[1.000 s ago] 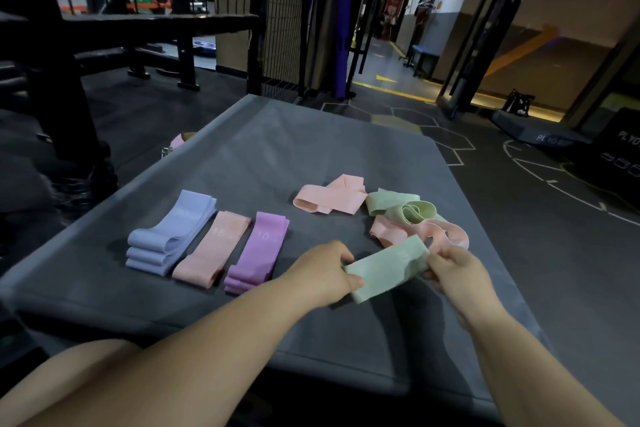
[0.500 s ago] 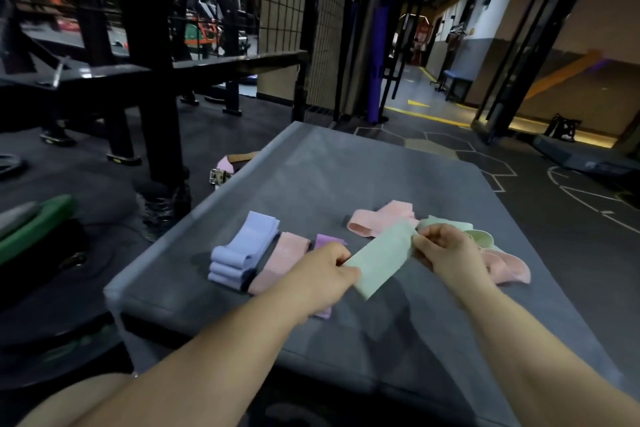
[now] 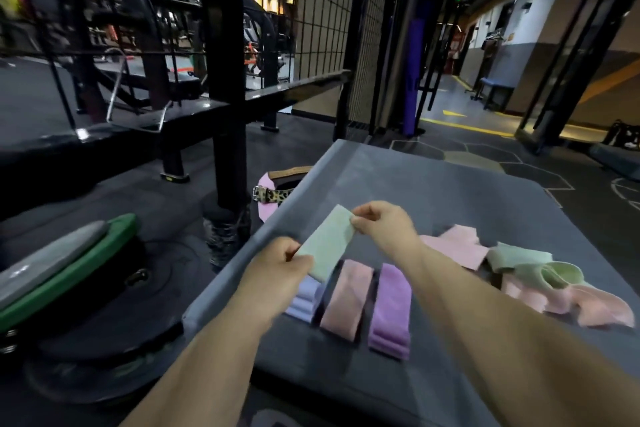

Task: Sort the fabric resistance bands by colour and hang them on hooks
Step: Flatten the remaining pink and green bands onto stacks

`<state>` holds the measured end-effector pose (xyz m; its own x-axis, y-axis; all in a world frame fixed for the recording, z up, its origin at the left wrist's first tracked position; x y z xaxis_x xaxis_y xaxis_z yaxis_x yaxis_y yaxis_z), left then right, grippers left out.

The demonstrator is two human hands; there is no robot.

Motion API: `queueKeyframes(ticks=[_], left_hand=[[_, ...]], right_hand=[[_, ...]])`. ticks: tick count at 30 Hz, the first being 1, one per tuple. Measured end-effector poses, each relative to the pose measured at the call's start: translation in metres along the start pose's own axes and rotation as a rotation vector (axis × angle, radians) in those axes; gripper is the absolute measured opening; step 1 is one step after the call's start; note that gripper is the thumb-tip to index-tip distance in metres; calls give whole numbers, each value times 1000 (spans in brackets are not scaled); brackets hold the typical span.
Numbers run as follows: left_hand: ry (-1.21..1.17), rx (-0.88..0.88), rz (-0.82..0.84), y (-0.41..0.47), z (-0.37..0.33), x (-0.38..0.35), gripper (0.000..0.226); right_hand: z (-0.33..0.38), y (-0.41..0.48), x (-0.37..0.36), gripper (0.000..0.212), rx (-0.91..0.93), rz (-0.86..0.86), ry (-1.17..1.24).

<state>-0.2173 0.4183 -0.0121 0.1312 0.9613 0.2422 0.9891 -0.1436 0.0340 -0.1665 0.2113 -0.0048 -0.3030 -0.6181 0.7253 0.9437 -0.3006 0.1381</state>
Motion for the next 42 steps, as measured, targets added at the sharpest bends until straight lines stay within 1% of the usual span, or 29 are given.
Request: queueKeyframes(ticks=[2, 5, 7, 10, 13, 17, 19, 22, 24, 27, 33, 39, 42], left_hand=[[41, -5, -76, 8, 7, 13, 21], [88, 55, -114, 19, 23, 27, 25], [120, 96, -140, 24, 34, 34, 20], [189, 149, -150, 30, 46, 43, 6], [238, 189, -134, 34, 54, 50, 8], [309, 248, -109, 36, 61, 51, 17], [355, 251, -93, 36, 61, 49, 18], [402, 257, -58, 36, 56, 46, 8], [438, 254, -43, 36, 54, 44, 10], [498, 246, -43, 36, 52, 41, 8], [575, 282, -67, 34, 49, 41, 21], [682, 253, -92, 33, 50, 41, 35], [662, 246, -124, 32, 50, 40, 35]], right_hand=[[13, 9, -16, 10, 5, 44, -35], [29, 18, -37, 2, 18, 91, -115], [37, 22, -49, 10, 28, 125, -174], [45, 27, -64, 12, 40, 195, -264], [47, 32, -79, 2, 18, 252, -284], [48, 39, -94, 14, 9, 298, -388], [49, 40, -98, 18, 15, 317, -448], [52, 40, -100, 18, 20, 329, -507], [54, 41, -99, 13, 20, 328, -539], [53, 42, -98, 19, 22, 325, -563], [48, 42, -99, 22, 27, 300, -612], [46, 36, -100, 17, 49, 278, -607], [40, 36, -102, 23, 81, 291, -565]])
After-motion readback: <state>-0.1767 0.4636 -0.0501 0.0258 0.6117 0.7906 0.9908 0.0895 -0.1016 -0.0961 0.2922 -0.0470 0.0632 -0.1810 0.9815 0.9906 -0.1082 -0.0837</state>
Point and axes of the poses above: each hand's wrist, its own y-axis towards the middle knuckle, its own x-axis out of the back of the hand, z = x × y, the point moved 1 cm from there along y, towards the middle knuckle, and after that the axes turned 11 degrees about -y, right-handed, at the moved point
